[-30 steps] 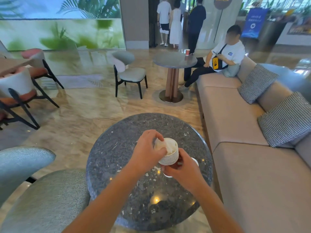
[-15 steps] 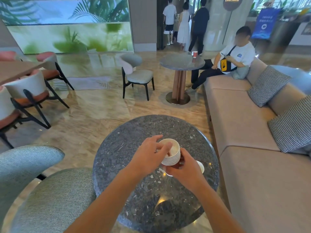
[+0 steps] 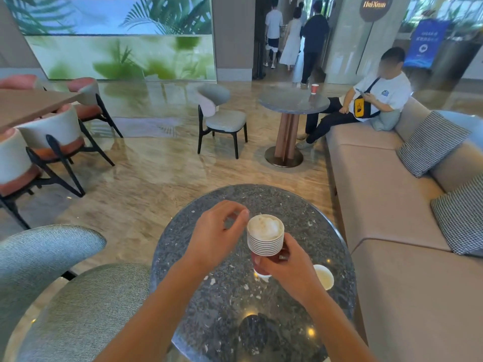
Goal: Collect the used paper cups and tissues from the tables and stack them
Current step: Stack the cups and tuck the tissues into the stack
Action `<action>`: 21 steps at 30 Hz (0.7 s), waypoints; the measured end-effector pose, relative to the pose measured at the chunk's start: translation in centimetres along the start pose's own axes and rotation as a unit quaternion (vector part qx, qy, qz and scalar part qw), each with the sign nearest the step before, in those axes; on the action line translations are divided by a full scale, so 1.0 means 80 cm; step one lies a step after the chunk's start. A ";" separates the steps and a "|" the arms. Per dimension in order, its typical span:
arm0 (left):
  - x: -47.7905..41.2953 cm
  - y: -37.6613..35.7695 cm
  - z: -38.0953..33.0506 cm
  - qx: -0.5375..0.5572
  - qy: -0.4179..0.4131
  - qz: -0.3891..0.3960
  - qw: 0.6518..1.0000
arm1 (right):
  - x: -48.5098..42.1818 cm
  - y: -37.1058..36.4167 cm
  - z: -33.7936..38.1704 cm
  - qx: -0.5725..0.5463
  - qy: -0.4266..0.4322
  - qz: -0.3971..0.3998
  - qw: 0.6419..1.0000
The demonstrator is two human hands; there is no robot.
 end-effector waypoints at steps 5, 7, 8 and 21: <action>-0.011 0.021 0.047 -0.037 0.026 0.016 0.999 | -0.026 -0.018 0.004 -0.007 -0.011 -0.006 1.000; -0.019 0.024 0.065 -0.052 0.035 0.029 0.998 | -0.036 -0.024 0.006 -0.006 -0.019 -0.012 1.000; -0.023 0.024 0.074 -0.065 0.036 0.038 0.997 | -0.041 -0.026 0.007 -0.005 -0.023 -0.016 1.000; -0.072 -0.039 0.108 -0.155 0.015 0.145 0.977 | -0.069 0.026 -0.019 -0.004 -0.064 -0.101 0.993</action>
Point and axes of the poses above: each hand's wrist, its own x-axis away from the middle knuckle, its own y-axis out of the back of the hand, z = x × y, the point moved 8 cm from there along -x, towards the middle knuckle, and after that the axes turned 4 degrees about z, right-handed, at the moved point
